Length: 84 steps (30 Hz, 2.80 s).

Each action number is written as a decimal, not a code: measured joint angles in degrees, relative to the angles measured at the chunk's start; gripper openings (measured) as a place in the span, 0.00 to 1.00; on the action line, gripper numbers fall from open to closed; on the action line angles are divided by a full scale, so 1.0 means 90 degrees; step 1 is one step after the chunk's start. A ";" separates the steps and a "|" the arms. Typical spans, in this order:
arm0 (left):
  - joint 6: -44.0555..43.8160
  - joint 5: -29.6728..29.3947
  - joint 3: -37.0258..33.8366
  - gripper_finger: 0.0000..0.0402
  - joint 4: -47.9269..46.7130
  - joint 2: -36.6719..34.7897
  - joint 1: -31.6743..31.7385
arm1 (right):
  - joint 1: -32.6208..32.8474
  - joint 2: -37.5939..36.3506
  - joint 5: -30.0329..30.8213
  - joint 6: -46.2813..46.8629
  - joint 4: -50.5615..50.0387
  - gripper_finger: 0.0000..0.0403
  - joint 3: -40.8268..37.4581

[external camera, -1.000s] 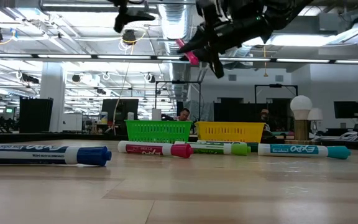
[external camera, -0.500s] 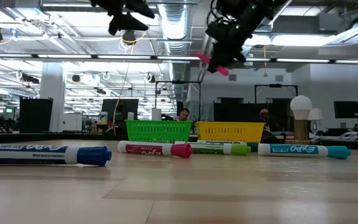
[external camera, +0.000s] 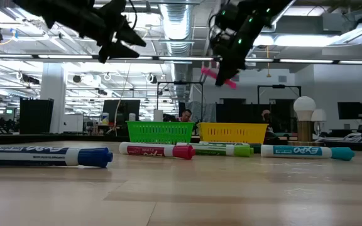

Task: Pick & Place Markers
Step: Put the large pink highlighter into the red bin, then put the large light blue marker into the yellow bin

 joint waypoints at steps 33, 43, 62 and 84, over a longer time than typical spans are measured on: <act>0.0037 -0.0309 -0.1194 0.57 0.0529 -0.0739 0.0082 | -0.0493 0.2354 0.0126 -0.0990 -0.0192 0.19 0.0066; 0.0174 -0.0309 -0.1191 0.57 0.0541 -0.0739 0.0080 | -0.0486 0.2354 -0.0168 -0.0980 -0.0185 0.19 0.0066; 0.0174 -0.0307 -0.1187 0.57 0.0541 -0.0739 0.0080 | -0.0364 0.2303 -0.0168 -0.0766 -0.0449 0.48 0.0407; 0.0150 -0.0206 -0.1184 0.57 0.0539 -0.0739 0.0017 | 0.1053 0.0529 -0.1022 0.0072 -0.3684 0.48 0.2583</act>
